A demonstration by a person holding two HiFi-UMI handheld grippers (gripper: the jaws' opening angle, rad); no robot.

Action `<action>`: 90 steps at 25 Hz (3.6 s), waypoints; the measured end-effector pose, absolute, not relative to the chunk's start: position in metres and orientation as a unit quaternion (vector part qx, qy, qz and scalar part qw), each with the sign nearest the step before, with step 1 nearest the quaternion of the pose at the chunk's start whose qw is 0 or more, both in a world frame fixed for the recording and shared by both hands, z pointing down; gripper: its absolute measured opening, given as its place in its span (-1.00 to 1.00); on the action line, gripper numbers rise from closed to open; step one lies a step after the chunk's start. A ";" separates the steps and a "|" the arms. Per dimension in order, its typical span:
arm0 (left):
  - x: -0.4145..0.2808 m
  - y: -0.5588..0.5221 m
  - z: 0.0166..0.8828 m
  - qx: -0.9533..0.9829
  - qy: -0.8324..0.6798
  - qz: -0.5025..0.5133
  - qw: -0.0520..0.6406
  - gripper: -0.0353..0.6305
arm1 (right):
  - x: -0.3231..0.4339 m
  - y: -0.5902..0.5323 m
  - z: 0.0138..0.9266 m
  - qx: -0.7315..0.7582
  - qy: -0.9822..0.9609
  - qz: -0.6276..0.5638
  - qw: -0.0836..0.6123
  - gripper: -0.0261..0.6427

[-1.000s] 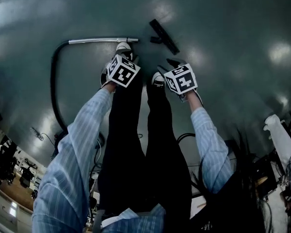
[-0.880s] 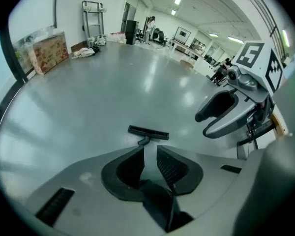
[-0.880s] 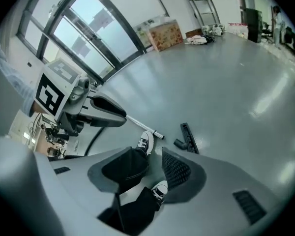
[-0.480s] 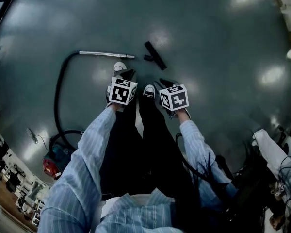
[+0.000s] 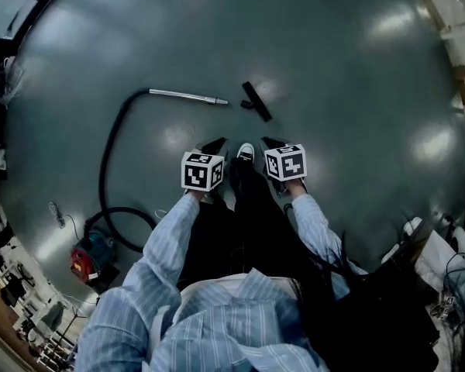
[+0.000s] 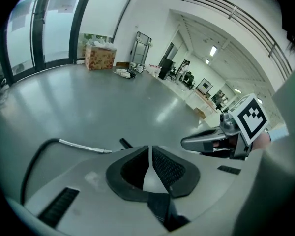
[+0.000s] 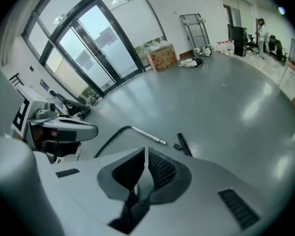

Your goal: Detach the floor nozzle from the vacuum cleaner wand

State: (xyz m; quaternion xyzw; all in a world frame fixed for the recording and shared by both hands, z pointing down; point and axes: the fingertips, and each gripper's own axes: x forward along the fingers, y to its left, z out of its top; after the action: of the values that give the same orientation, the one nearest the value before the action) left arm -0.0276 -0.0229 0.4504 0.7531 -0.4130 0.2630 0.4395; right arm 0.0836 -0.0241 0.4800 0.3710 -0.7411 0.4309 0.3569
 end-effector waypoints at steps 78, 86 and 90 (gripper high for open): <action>-0.068 0.621 0.276 0.794 -0.453 0.098 0.394 -0.81 | 0.033 0.619 0.322 0.333 -0.808 0.381 0.301 -0.84; -0.141 0.693 0.284 0.796 -0.448 0.091 0.396 -0.81 | -0.040 0.689 0.328 0.335 -0.809 0.387 0.289 -0.84; -0.160 0.722 0.293 0.801 -0.434 0.089 0.404 -0.81 | -0.063 0.721 0.331 0.340 -0.808 0.382 0.293 -0.84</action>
State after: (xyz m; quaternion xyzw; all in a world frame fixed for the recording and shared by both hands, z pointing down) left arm -0.1596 0.7220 0.2928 0.8006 -0.4336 0.0886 0.4040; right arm -0.0627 0.7206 0.3309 0.3400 -0.8077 0.3821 0.2934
